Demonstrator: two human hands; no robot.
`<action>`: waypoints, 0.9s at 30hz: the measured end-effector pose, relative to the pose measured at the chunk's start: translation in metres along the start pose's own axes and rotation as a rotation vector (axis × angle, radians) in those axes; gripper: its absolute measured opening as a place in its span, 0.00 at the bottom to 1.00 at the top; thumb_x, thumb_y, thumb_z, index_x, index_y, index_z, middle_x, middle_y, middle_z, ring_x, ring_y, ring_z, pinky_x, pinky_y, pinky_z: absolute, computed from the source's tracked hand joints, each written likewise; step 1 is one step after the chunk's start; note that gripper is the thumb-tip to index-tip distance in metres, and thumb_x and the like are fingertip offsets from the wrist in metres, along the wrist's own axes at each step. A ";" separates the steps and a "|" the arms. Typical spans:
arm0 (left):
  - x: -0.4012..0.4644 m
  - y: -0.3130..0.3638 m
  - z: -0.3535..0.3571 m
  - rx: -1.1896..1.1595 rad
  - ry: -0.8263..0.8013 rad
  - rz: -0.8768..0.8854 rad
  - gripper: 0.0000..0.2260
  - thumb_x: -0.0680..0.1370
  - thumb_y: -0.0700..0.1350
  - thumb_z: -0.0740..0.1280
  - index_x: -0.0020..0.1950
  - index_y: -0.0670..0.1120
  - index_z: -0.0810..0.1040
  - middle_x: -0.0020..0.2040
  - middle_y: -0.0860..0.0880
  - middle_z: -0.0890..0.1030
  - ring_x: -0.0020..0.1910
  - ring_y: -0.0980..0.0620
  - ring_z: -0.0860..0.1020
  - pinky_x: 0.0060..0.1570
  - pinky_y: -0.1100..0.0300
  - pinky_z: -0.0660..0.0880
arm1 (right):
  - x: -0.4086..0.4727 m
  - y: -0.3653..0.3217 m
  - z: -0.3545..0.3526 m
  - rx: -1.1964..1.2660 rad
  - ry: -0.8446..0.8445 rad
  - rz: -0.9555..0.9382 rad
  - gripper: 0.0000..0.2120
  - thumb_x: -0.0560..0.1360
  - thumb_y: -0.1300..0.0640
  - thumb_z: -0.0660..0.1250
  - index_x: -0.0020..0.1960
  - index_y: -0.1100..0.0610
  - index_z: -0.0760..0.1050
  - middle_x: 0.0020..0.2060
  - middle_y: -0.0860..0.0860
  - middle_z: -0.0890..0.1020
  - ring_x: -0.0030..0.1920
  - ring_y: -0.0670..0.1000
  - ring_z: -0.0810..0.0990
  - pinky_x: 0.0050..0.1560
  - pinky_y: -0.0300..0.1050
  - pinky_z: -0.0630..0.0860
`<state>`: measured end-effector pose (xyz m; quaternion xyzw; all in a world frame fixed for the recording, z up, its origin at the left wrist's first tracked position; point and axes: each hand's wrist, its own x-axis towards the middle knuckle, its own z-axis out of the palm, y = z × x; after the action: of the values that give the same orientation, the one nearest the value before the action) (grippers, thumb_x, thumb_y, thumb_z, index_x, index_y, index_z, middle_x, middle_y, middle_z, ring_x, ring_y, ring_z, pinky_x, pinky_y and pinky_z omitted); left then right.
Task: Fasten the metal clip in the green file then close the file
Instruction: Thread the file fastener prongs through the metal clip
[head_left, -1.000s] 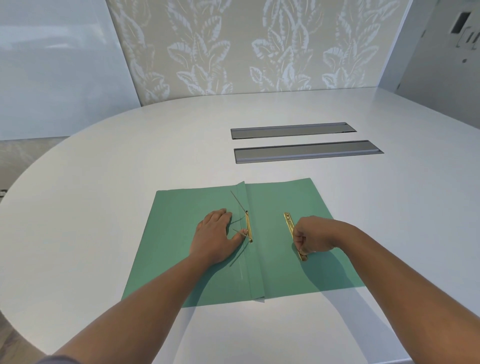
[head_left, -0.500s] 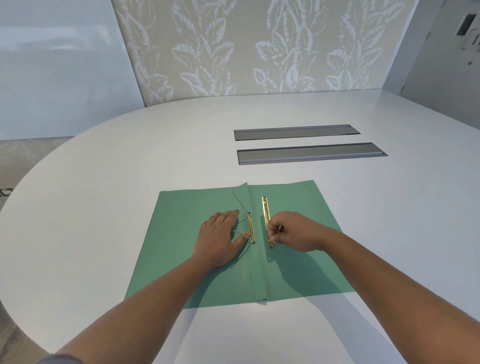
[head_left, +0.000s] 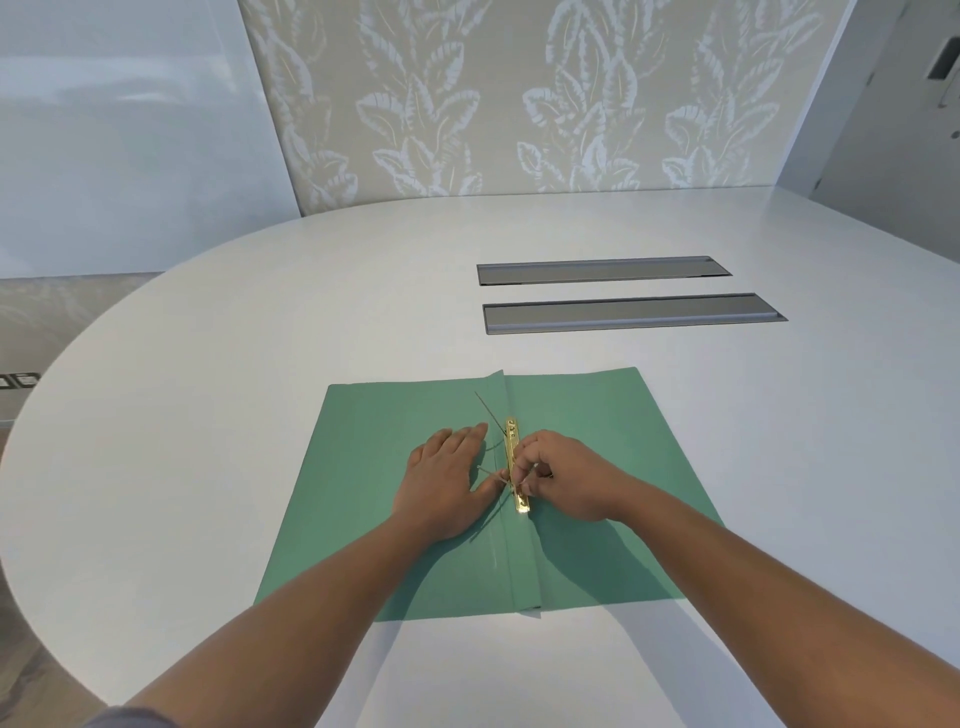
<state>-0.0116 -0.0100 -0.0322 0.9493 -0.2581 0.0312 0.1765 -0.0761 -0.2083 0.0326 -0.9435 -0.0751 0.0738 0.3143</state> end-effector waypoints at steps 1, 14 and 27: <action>0.000 0.000 0.000 0.003 0.003 0.000 0.35 0.77 0.72 0.50 0.81 0.56 0.55 0.79 0.54 0.66 0.79 0.47 0.59 0.75 0.47 0.56 | 0.000 0.000 0.001 0.020 0.022 0.011 0.07 0.77 0.63 0.70 0.45 0.53 0.83 0.54 0.48 0.79 0.44 0.47 0.79 0.51 0.46 0.78; 0.001 0.000 0.000 0.029 -0.074 0.080 0.34 0.79 0.70 0.46 0.81 0.58 0.41 0.80 0.53 0.63 0.79 0.46 0.56 0.74 0.45 0.52 | 0.006 0.002 0.015 0.615 0.202 0.369 0.18 0.71 0.69 0.75 0.55 0.55 0.75 0.49 0.59 0.82 0.41 0.56 0.85 0.39 0.54 0.85; 0.020 0.006 -0.010 -0.024 -0.209 -0.051 0.43 0.75 0.70 0.58 0.81 0.58 0.37 0.80 0.53 0.62 0.78 0.46 0.57 0.71 0.43 0.56 | 0.015 -0.009 -0.006 0.972 0.287 0.330 0.15 0.77 0.69 0.68 0.59 0.54 0.77 0.44 0.57 0.84 0.42 0.53 0.79 0.47 0.53 0.75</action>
<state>0.0031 -0.0209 -0.0180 0.9515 -0.2511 -0.0756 0.1607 -0.0608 -0.2017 0.0412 -0.6889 0.1610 0.0189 0.7065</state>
